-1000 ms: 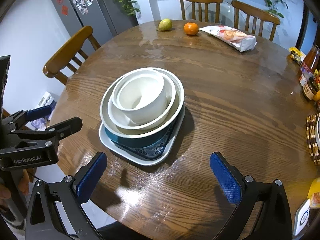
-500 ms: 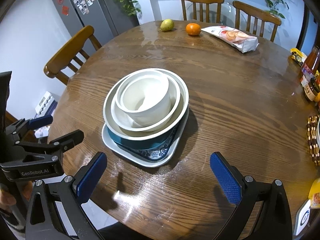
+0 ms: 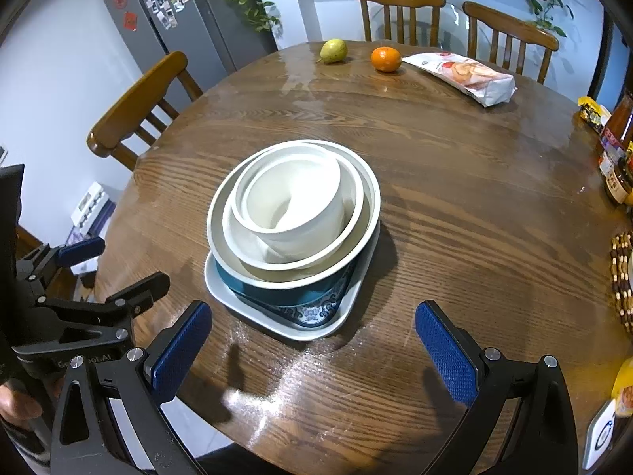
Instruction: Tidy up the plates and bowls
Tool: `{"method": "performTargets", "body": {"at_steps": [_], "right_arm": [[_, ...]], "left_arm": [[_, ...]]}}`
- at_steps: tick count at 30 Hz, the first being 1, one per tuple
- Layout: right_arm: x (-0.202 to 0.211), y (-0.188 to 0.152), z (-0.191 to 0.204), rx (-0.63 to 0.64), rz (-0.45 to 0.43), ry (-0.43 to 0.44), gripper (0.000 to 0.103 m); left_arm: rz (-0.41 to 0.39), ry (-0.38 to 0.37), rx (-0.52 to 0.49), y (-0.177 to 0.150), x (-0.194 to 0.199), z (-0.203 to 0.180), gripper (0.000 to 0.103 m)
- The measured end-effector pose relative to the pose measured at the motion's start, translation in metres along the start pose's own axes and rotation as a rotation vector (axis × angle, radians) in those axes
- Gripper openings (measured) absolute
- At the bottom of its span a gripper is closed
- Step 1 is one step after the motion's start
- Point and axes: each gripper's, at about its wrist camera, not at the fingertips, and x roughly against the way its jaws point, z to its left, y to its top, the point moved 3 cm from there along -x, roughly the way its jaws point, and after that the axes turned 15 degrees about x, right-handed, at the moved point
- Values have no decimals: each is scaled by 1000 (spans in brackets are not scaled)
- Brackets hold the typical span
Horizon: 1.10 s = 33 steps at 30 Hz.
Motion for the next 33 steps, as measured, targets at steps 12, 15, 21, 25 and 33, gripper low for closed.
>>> {"method": "performTargets", "body": {"at_steps": [12,15,21,25,33], "right_arm": [[-1,1,0,0,-1,0,102],[-2,3,0,2,-3,0,102],[-3,5,0,3,-3,1,102],[-4,5,0,4,-2,2,102],[-4,6,0,3,-3,2,103]], "left_arm": [[0,-6,-4,-1,1,-3,102],[-2,-8,-6,0,1,-4,102],[-7,-6,-13,1,1,-7,102],[-6,-6,-13,0,2,-8,102],[-7,-5,-17,-1,2,-10,102]]}}
